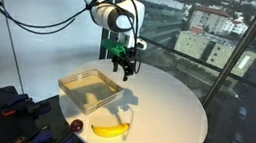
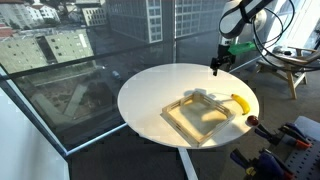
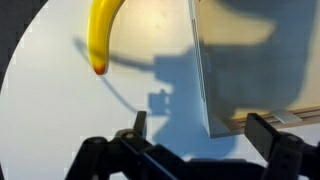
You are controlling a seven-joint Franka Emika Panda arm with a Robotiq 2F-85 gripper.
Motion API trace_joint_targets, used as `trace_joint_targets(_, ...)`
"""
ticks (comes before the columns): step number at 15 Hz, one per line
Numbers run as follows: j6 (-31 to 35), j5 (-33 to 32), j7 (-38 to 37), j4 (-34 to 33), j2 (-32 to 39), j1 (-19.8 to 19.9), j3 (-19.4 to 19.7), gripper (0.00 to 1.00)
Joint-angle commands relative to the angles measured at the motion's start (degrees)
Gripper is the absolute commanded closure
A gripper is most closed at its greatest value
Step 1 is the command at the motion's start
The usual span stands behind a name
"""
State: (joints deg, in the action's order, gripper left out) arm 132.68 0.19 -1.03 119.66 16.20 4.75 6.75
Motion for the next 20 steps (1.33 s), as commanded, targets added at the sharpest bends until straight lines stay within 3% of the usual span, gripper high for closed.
trace_joint_targets(1, -0.5, -1.2, -1.4, 2.3, -3.6, -0.9, -0.8, 0.0)
trace_joint_targets(20, -0.9, -0.2, -1.3, 9.1, -13.2, -3.6, -4.7, 0.0)
